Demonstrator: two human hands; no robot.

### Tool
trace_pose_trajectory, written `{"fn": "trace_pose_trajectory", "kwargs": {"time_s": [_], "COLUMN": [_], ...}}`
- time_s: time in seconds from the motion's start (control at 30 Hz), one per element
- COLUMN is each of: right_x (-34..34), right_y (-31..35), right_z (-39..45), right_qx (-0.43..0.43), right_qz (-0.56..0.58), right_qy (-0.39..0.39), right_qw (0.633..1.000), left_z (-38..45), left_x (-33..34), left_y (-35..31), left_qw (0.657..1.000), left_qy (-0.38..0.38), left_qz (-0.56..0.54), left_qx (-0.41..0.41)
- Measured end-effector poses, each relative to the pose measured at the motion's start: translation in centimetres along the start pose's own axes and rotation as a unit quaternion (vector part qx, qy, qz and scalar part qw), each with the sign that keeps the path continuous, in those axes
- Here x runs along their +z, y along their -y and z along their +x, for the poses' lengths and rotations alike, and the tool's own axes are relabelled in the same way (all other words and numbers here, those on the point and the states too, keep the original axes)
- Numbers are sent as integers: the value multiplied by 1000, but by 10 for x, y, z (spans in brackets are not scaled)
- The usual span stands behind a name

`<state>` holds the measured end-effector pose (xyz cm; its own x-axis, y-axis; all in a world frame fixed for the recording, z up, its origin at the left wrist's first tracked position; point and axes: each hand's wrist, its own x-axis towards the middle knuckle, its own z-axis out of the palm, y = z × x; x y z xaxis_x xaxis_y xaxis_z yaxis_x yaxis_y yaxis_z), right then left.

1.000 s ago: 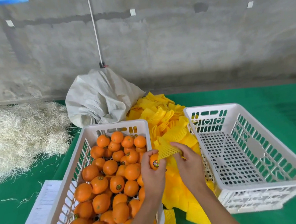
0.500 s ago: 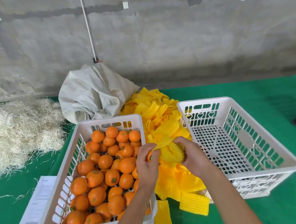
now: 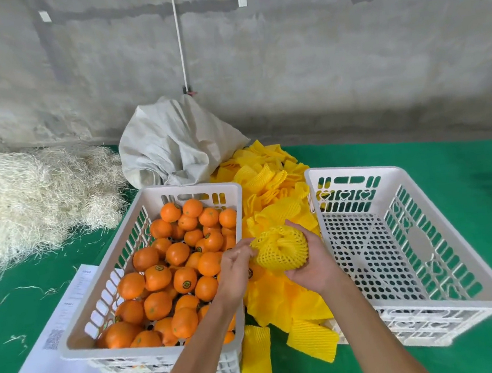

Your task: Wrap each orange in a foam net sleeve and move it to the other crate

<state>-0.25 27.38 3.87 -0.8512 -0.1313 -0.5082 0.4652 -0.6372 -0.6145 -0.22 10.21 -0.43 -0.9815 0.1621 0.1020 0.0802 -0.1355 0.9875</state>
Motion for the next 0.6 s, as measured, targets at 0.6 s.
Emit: {"fn": "trace_pose_trajectory", "kwargs": {"time_s": [0.6], "right_x": [6], "right_y": [10], "right_z": [12], "right_qx": [-202], "right_qz": [-109], "right_qy": [-164], "right_qw": [959], "left_z": [-10], "left_x": [27], "left_y": [-57], "left_qw": [989], "left_qy": [44], "left_qz": [-128], "left_qx": [-62]}}
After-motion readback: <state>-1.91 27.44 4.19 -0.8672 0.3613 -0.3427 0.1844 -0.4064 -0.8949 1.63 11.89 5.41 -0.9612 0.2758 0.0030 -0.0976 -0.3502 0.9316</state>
